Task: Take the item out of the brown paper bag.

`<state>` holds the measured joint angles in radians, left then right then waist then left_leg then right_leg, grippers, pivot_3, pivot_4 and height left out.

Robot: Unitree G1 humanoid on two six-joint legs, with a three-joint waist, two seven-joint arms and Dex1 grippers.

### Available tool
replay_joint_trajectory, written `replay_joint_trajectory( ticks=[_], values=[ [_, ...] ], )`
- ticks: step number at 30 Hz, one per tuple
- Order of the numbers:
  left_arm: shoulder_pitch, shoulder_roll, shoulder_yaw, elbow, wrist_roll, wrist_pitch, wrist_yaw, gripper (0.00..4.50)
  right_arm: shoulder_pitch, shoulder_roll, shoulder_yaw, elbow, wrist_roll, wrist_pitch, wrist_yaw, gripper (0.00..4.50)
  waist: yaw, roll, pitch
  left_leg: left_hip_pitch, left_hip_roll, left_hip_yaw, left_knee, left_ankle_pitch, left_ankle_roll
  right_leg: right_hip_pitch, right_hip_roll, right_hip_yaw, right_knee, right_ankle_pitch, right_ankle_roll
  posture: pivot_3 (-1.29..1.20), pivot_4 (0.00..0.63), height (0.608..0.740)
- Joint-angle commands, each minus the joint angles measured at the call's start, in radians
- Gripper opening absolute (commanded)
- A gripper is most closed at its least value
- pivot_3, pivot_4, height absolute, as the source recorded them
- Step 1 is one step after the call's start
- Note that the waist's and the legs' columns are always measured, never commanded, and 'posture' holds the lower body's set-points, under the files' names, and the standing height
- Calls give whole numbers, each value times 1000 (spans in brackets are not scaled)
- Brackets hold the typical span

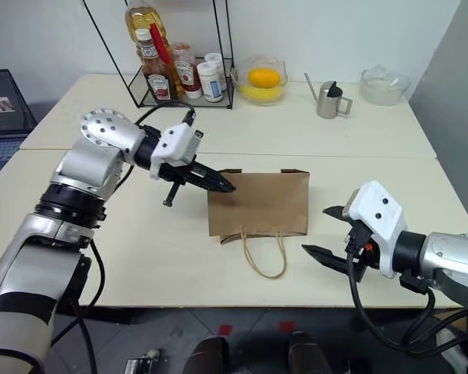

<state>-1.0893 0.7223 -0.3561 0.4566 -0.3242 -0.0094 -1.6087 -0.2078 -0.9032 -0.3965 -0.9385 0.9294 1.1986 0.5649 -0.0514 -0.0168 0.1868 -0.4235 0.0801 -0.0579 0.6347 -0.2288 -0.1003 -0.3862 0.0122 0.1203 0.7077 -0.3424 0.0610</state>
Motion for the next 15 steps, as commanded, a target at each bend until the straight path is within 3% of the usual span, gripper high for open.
replay_joint_trajectory(
  ticks=[1,7,15],
  values=[
    [51,50,-10,-132,-61,-12,-6,605,21,-2,3,-36,16,-51,-20,4015,-3,0,0,0,0,0,0,0,0,0,0,0,0,0,0,0,150,740],
    [170,59,-55,-255,-57,-137,-6,2444,66,-1,57,-53,4,-96,-43,4015,-1,0,0,1,0,0,2,0,0,1,0,0,2,0,0,0,150,740],
    [179,12,-155,-213,-1,-315,-6,2444,104,-14,104,-67,-1,-127,-68,4015,5,0,0,1,0,0,7,0,0,3,0,0,2,0,0,0,150,740]
  ],
)
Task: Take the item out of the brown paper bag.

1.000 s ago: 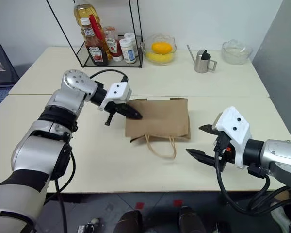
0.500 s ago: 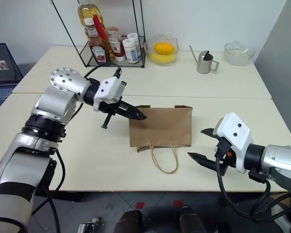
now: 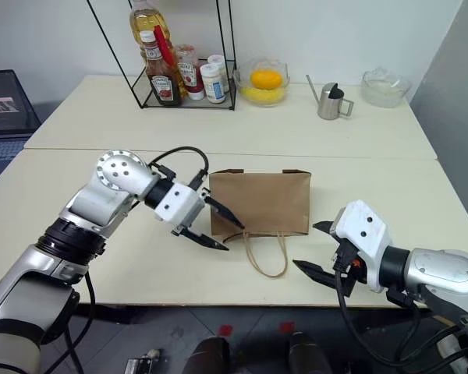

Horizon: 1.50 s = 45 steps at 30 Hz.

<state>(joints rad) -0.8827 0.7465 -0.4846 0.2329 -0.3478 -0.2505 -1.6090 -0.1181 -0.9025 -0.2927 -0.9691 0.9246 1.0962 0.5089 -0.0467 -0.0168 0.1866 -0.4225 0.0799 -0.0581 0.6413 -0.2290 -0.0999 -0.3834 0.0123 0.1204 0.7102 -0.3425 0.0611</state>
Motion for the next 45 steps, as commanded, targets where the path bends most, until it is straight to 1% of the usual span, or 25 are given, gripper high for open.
replay_joint_trajectory(
  ticks=[1,4,7,13,19,24,27,29,32,33,40,44,45],
  values=[
    [-30,-16,-35,20,30,-93,-5,2444,18,-17,2,-38,4,-27,-15,4015,2,0,0,0,0,0,0,0,0,0,0,0,0,0,0,0,150,740],
    [-29,-44,-52,55,61,-156,-5,2444,29,-20,5,-42,7,-33,-24,4015,6,0,0,0,0,0,0,0,0,0,0,0,0,0,0,0,150,740],
    [-36,-107,-43,110,115,-236,-5,2444,42,-22,5,-49,14,-36,-35,4015,10,0,0,0,0,0,1,0,0,0,0,0,0,0,0,0,150,740],
    [-57,-177,-28,190,186,-336,-2,2444,58,-31,11,-57,20,-46,-52,4015,13,0,0,0,0,0,1,0,0,0,0,0,0,0,0,0,150,740],
    [-71,-223,-20,258,238,-415,18,2444,62,-38,22,-58,20,-55,-65,4015,13,0,0,0,0,0,2,0,1,1,0,0,0,0,0,0,150,740],
    [-81,-244,-19,279,255,-440,14,2444,64,-46,28,-57,18,-62,-70,4015,13,0,0,0,0,0,2,0,1,1,0,0,0,0,0,0,150,740],
    [-88,-259,-16,294,271,-450,33,1809,67,-49,32,-59,17,-66,-74,4015,13,0,0,0,0,-1,2,0,1,1,0,0,0,0,0,0,150,740],
    [-92,-266,-12,304,281,-452,46,1244,68,-51,37,-59,14,-68,-76,4015,13,0,0,0,0,-1,2,0,1,1,0,0,0,0,0,0,150,740],
    [-93,-271,-11,311,292,-459,54,266,69,-52,42,-60,13,-70,-78,4015,13,0,0,0,0,-1,2,0,1,1,0,0,0,0,0,0,150,740],
    [-90,-271,-12,311,295,-461,54,32,69,-52,42,-60,13,-70,-78,4015,13,0,0,0,0,-1,2,0,1,1,0,0,0,0,0,0,150,740],
    [-70,-266,-23,314,323,-465,61,32,69,-63,53,-58,-4,-80,-74,4015,13,0,0,0,0,-1,2,0,1,1,0,0,0,0,0,0,150,740],
    [-66,-270,-14,317,320,-441,67,32,85,-95,73,-56,-65,-113,-52,4015,13,0,0,0,0,-1,2,0,1,1,0,0,0,0,0,0,150,740],
    [-65,-270,-2,306,301,-395,67,32,98,-115,83,-54,-107,-137,-38,4015,13,0,0,0,0,-1,2,0,1,1,0,0,0,0,0,0,150,740]
  ],
)
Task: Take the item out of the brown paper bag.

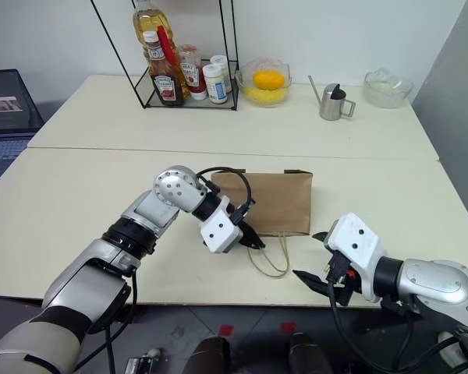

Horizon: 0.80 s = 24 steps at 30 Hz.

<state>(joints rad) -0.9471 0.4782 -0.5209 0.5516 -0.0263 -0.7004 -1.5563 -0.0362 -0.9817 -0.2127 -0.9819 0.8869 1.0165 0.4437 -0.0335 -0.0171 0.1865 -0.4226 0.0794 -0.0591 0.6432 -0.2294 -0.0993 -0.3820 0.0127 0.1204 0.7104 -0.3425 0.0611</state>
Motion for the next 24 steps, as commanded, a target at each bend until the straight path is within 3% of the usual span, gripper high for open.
replay_joint_trajectory(
  ticks=[1,3,7,11,16,24],
  values=[
    [-1,-1,46,-22,-35,92,17,32,32,-55,13,-39,-114,-85,42,4015,0,0,0,0,0,0,0,0,0,0,0,0,0,0,0,0,150,740],
    [-2,0,68,-38,-58,162,22,32,60,-80,33,-31,-193,-142,69,4015,0,0,0,0,0,0,0,0,0,0,0,0,0,0,0,0,150,740],
    [3,2,153,-140,-154,479,72,32,137,-144,157,33,-460,-391,154,4015,-1,0,0,0,0,0,0,0,0,0,0,0,0,0,1,0,150,740],
    [32,5,196,-230,-185,650,108,32,147,-120,267,132,-675,-655,187,4015,-1,0,0,1,0,0,1,0,0,0,0,0,0,0,1,0,150,740],
    [62,9,223,-292,-195,741,134,32,152,-64,399,300,-945,-1063,194,4015,0,0,0,1,0,0,1,0,0,1,0,0,0,0,1,0,150,740],
    [106,17,242,-333,-188,762,147,32,90,86,439,488,-1154,-1371,113,4015,1,0,0,5,0,0,1,0,-1,5,0,0,0,0,1,0,150,740]
  ],
)
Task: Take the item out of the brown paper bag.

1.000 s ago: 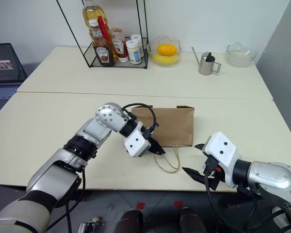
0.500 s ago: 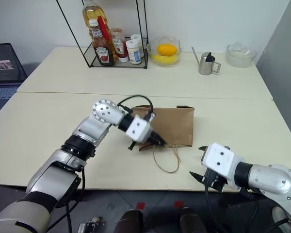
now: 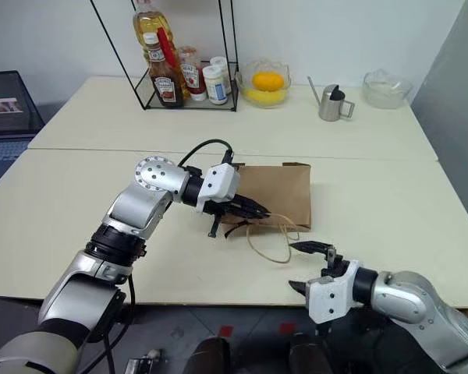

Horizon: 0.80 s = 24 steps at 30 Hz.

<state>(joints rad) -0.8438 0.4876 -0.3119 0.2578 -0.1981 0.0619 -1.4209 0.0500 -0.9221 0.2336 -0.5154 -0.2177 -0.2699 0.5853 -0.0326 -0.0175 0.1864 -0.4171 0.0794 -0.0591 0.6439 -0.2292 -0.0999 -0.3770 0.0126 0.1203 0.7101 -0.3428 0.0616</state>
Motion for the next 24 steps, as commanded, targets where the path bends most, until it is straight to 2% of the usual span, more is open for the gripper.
replay_joint_trajectory(
  ticks=[1,6,12,16,23,24],
  values=[
    [6,8,34,-39,-15,-2,13,32,5,41,-2,35,-67,-106,-36,4015,0,0,0,0,0,0,0,0,0,0,0,0,0,0,0,0,150,740],
    [14,5,33,-38,-15,-7,18,32,-42,120,45,108,-168,-182,-49,4015,0,0,0,1,0,0,0,0,0,1,0,0,0,0,0,0,150,740],
    [14,4,34,-36,-20,-9,13,32,-124,210,96,209,-244,-163,-38,4015,1,0,0,2,0,0,0,0,0,2,0,0,0,0,0,0,150,740],
    [19,10,42,-48,-30,2,8,0,-159,246,126,260,-251,-141,-6,2824,0,0,0,2,0,0,0,0,0,2,0,0,0,0,0,0,150,740],
    [2,29,82,-67,-71,69,18,0,-172,281,151,288,-217,-94,56,193,0,0,0,2,0,0,0,0,0,2,0,0,0,0,0,0,150,740],
    [-1,35,88,-73,-76,80,17,0,-174,286,153,290,-210,-85,65,29,0,0,0,2,0,0,0,0,0,2,0,0,0,0,0,0,150,740]
  ],
)
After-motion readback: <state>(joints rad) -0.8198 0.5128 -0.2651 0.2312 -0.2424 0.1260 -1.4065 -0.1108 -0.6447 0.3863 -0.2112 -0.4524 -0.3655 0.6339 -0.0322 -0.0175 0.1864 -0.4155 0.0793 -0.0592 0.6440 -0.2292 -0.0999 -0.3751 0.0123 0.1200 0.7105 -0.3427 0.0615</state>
